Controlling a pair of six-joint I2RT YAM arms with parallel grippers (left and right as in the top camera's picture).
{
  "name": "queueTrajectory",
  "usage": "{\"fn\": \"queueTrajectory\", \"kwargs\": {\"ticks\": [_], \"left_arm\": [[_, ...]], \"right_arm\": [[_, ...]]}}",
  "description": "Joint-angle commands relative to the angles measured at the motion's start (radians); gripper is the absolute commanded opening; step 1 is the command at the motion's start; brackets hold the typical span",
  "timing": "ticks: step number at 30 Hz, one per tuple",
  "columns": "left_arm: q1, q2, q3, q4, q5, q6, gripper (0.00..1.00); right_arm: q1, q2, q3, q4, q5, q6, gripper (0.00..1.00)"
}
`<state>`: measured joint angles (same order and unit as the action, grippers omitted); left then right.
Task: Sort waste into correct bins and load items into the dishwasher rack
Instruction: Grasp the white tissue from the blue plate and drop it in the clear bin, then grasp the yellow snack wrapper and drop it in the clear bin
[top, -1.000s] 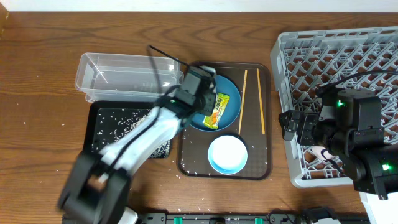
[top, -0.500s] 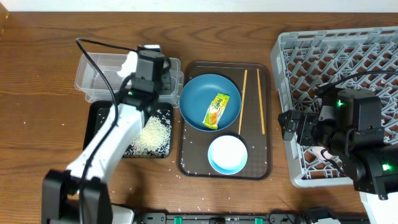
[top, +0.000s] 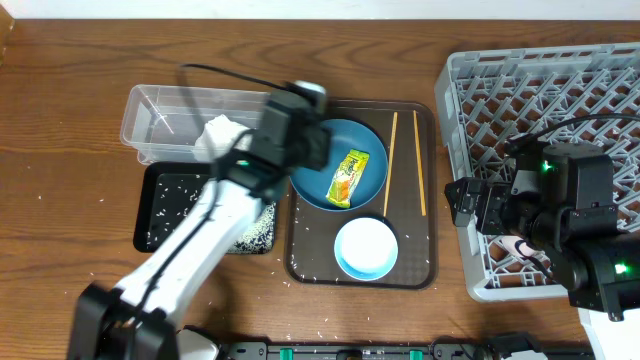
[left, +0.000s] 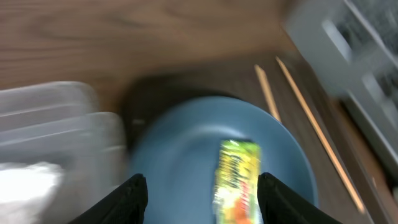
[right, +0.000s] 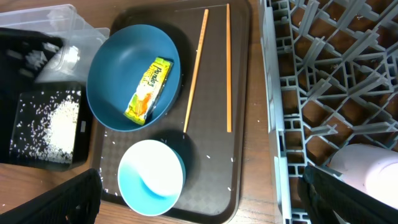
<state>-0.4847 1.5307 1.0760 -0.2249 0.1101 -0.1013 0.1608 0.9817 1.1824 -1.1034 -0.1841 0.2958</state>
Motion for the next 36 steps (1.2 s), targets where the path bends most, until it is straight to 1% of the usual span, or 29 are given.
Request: {"fn": "queueTrajectory", "kwargs": {"ticks": [1, 3, 6, 11, 21, 23, 24, 25, 26, 27, 28, 31, 33, 36], "left_arm": [[-0.063, 0.114, 0.008, 0.012, 0.029, 0.15, 0.59], [-0.093, 0.176, 0.008, 0.038, 0.029, 0.202, 0.6], [-0.114, 0.251, 0.008, 0.079, 0.028, 0.24, 0.6], [-0.114, 0.324, 0.008, 0.129, 0.028, 0.24, 0.6], [-0.115, 0.422, 0.008, 0.135, 0.023, 0.239, 0.58], [-0.114, 0.428, 0.008, 0.138, -0.011, 0.239, 0.5], [-0.114, 0.428, 0.008, 0.14, -0.027, 0.239, 0.43], [-0.114, 0.427, 0.009, 0.141, -0.032, 0.239, 0.34], [-0.114, 0.425, 0.011, 0.14, -0.032, 0.237, 0.23], [-0.114, 0.422, 0.013, 0.14, -0.032, 0.228, 0.19], [-0.114, 0.413, 0.017, 0.14, -0.032, 0.202, 0.07], [-0.114, 0.36, 0.039, 0.136, -0.015, 0.117, 0.06], [-0.114, 0.296, 0.056, 0.124, 0.015, 0.079, 0.06], [-0.114, 0.184, 0.064, 0.104, 0.016, 0.046, 0.06]], "right_arm": [[-0.008, -0.002, 0.0, -0.003, -0.008, -0.004, 0.99], [-0.008, -0.002, 0.0, -0.009, -0.008, -0.004, 0.99], [-0.008, -0.002, 0.0, -0.017, -0.008, -0.004, 0.99], [-0.008, -0.002, 0.0, -0.024, -0.008, -0.005, 0.99], [-0.005, -0.002, 0.0, -0.024, -0.008, -0.005, 0.99], [-0.002, -0.002, 0.0, -0.028, -0.008, -0.004, 0.99], [-0.002, -0.002, 0.0, -0.032, -0.008, -0.005, 0.99], [-0.002, -0.002, 0.0, -0.036, -0.008, -0.005, 0.99], [-0.002, -0.002, 0.0, -0.041, -0.008, -0.005, 0.99], [-0.002, -0.002, 0.0, -0.043, -0.008, -0.005, 0.99], [-0.002, -0.002, 0.0, -0.045, -0.008, -0.005, 0.98], [-0.002, -0.002, 0.0, -0.045, -0.008, -0.005, 0.98], [-0.002, -0.002, 0.0, -0.045, -0.008, -0.005, 0.98], [-0.002, -0.002, 0.0, -0.045, -0.008, -0.005, 0.98]]}}
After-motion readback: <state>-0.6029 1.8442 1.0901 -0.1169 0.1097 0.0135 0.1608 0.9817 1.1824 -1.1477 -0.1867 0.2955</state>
